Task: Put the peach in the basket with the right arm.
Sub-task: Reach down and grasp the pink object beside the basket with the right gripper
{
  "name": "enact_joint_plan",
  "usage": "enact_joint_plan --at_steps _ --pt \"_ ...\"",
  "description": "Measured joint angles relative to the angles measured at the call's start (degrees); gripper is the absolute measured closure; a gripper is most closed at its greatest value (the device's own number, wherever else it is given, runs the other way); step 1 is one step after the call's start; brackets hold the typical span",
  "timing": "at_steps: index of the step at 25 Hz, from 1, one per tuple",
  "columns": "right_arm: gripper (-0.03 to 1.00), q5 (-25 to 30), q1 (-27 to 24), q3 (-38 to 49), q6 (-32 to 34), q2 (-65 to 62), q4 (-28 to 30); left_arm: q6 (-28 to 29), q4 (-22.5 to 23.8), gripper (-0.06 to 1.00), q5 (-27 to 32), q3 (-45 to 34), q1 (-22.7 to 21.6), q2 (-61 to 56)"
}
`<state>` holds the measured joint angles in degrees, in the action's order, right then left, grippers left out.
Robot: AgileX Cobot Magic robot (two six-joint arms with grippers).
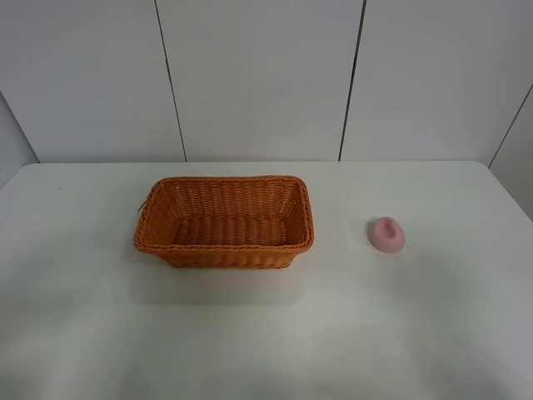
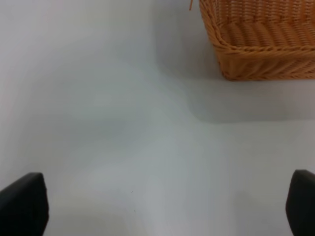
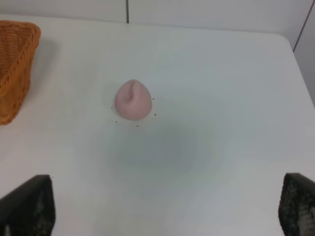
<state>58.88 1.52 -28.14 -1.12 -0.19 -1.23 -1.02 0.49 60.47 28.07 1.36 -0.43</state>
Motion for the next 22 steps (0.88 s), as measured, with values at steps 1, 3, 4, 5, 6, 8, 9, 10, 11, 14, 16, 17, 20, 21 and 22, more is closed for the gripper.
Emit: enact_joint_plan --at_steps 1,3,4,5,6,8,9,10,11,14,16,17,20,21,22 --pt "0.27 0.0 0.0 0.0 0.0 0.0 0.0 0.0 0.0 -0.05 0.0 0.0 0.0 0.0" --pt "0.27 0.0 0.0 0.0 0.0 0.0 0.0 0.0 0.0 -0.05 0.0 0.0 0.0 0.0" --pt "0.27 0.0 0.0 0.0 0.0 0.0 0.0 0.0 0.0 -0.05 0.0 0.0 0.0 0.0" --pt "0.27 0.0 0.0 0.0 0.0 0.0 0.0 0.0 0.0 -0.05 0.0 0.0 0.0 0.0" --pt "0.27 0.0 0.0 0.0 0.0 0.0 0.0 0.0 0.0 -0.05 0.0 0.0 0.0 0.0" --pt "0.27 0.0 0.0 0.0 0.0 0.0 0.0 0.0 0.0 -0.05 0.0 0.0 0.0 0.0" --pt "0.27 0.0 0.0 0.0 0.0 0.0 0.0 0.0 0.0 -0.05 0.0 0.0 0.0 0.0" --pt "0.27 0.0 0.0 0.0 0.0 0.0 0.0 0.0 0.0 -0.05 0.0 0.0 0.0 0.0" --pt "0.27 0.0 0.0 0.0 0.0 0.0 0.0 0.0 0.0 -0.05 0.0 0.0 0.0 0.0" --pt "0.27 0.0 0.0 0.0 0.0 0.2 0.0 0.0 0.0 -0.05 0.0 0.0 0.0 0.0" --pt "0.27 0.0 0.0 -0.6 0.0 2.1 0.0 0.0 0.0 -0.05 0.0 0.0 0.0 0.0" --pt "0.27 0.0 0.0 -1.5 0.0 4.9 0.0 0.0 0.0 -0.05 0.0 0.0 0.0 0.0" --pt "0.27 -0.3 0.0 -5.4 0.0 15.0 0.0 0.0 0.0 -0.05 0.0 0.0 0.0 0.0" --pt "0.27 -0.8 0.0 -6.9 0.0 19.3 0.0 0.0 0.0 -0.05 0.0 0.0 0.0 0.0" --pt "0.27 -1.4 0.0 -8.6 0.0 23.0 0.0 0.0 0.0 -0.05 0.0 0.0 0.0 0.0"
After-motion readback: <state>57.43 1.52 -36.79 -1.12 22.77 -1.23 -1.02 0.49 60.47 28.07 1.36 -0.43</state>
